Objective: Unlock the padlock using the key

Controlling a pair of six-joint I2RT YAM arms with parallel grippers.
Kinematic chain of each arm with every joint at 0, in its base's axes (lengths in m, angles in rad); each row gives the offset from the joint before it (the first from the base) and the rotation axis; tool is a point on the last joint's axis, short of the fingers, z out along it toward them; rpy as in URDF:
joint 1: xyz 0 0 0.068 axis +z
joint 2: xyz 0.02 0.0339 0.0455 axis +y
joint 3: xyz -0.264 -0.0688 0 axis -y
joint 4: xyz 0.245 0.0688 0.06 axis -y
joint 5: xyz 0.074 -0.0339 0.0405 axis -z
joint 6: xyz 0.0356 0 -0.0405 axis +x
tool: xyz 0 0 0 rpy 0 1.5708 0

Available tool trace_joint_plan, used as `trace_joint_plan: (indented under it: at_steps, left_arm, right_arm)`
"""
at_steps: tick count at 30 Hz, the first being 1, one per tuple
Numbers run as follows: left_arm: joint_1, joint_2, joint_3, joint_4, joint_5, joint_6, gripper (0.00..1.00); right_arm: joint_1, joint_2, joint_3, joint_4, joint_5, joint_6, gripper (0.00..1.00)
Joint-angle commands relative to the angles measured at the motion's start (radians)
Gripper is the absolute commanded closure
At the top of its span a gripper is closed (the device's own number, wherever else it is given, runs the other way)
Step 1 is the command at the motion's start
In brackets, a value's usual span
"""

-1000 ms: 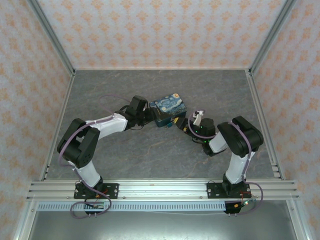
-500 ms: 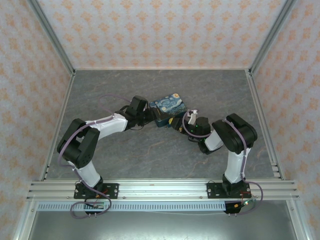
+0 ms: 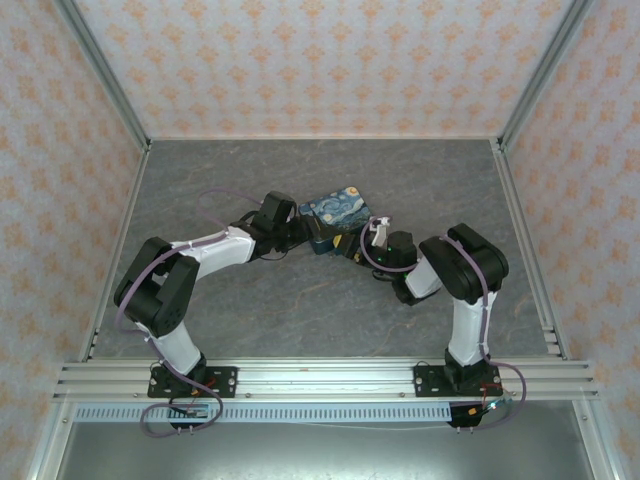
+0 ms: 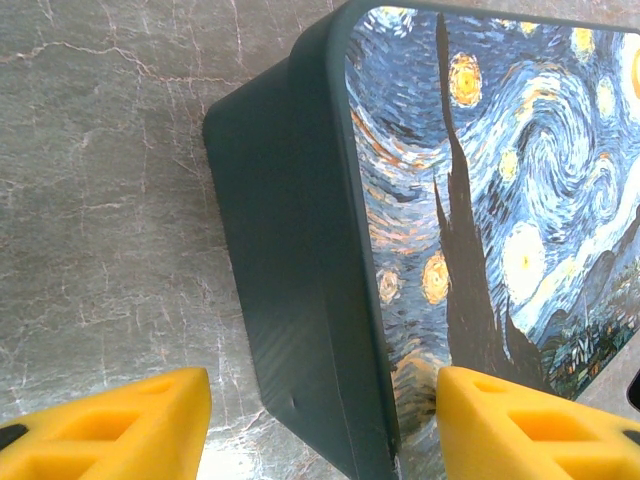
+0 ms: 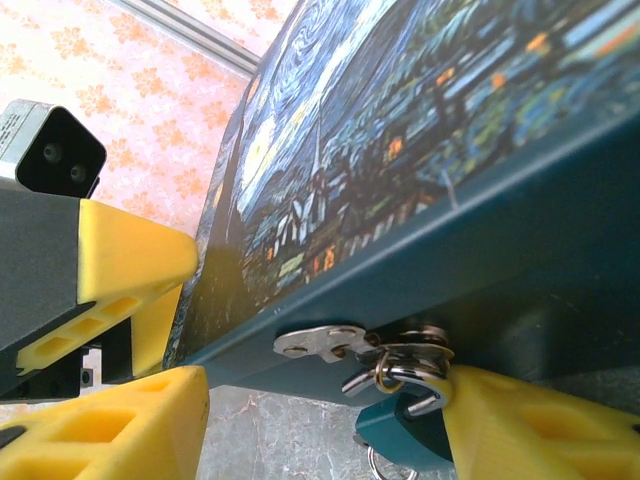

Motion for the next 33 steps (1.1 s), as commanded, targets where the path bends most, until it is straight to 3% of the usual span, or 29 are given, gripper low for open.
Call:
trace_joint_plan:
  at_steps: [1,33]
  left_arm:
    - [-0.006,-0.004,-0.015,-0.147,-0.062,0.019,0.4]
    - [-0.006,-0.013,-0.016,-0.164,-0.078,0.022,0.4]
  right_arm:
    - [0.008,-0.004,-0.017,0.043,-0.014,-0.021,0.41]
    - [0.008,-0.036,-0.027,0.007,0.026,-0.031,0.89]
